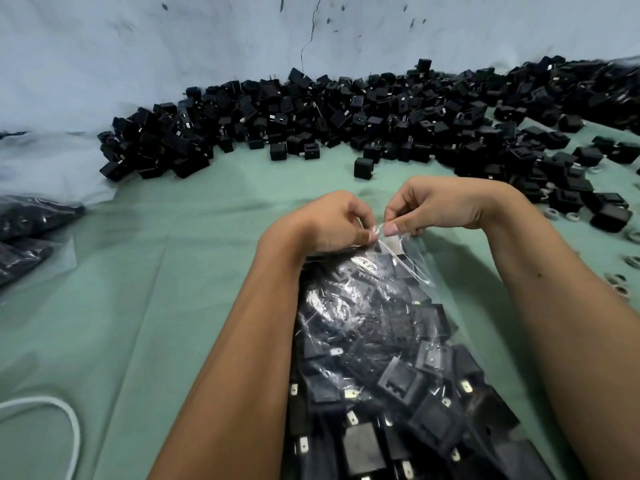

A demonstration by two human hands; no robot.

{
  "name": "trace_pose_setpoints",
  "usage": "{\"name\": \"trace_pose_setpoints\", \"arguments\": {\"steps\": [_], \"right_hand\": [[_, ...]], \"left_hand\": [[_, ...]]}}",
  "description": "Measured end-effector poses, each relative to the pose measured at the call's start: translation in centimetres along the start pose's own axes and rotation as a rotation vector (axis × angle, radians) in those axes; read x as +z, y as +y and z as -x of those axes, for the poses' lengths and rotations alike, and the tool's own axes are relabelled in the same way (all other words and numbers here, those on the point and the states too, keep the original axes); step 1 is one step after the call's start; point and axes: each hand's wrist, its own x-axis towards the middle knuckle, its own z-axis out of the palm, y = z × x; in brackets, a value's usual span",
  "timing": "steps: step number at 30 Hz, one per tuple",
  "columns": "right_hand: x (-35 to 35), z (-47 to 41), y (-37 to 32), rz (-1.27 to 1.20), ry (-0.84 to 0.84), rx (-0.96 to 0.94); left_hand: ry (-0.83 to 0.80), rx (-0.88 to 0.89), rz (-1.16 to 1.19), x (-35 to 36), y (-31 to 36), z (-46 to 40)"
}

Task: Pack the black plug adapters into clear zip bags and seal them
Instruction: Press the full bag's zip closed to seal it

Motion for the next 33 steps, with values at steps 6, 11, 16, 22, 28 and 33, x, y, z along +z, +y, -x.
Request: {"name": "trace_pose_setpoints", "arguments": {"steps": [6, 11, 16, 22, 28, 33], "right_hand": [[-0.9, 0.8, 0.7, -0.034, 0.028, 0.069], [-1.1, 1.3, 1.0, 0.016, 0.083, 0.024], [-1.0, 1.1, 0.7, 0.027, 0.066, 0.080], [0.1, -0.1, -0.4, 0.087, 0.042, 0.064], [0.1, 0.0, -0.1, 0.088, 0.008, 0.035], [0.5, -0.4, -0.3, 0.060, 0.033, 0.035]], "left_hand": [[0.052, 0.057, -0.001, 0.4, 0.1, -0.1], [0.035, 0.008, 0.007, -0.1, -0.3, 0.0], [0.012, 0.003, -0.012, -0.3, -1.1, 0.4], [0.044, 0.038, 0.049, -0.2, -1.4, 0.2], [-0.031, -0.018, -0.006, -1.4, -2.3, 0.6], [-0.031, 0.026, 0.045, -0.9, -2.2, 0.5]]}}
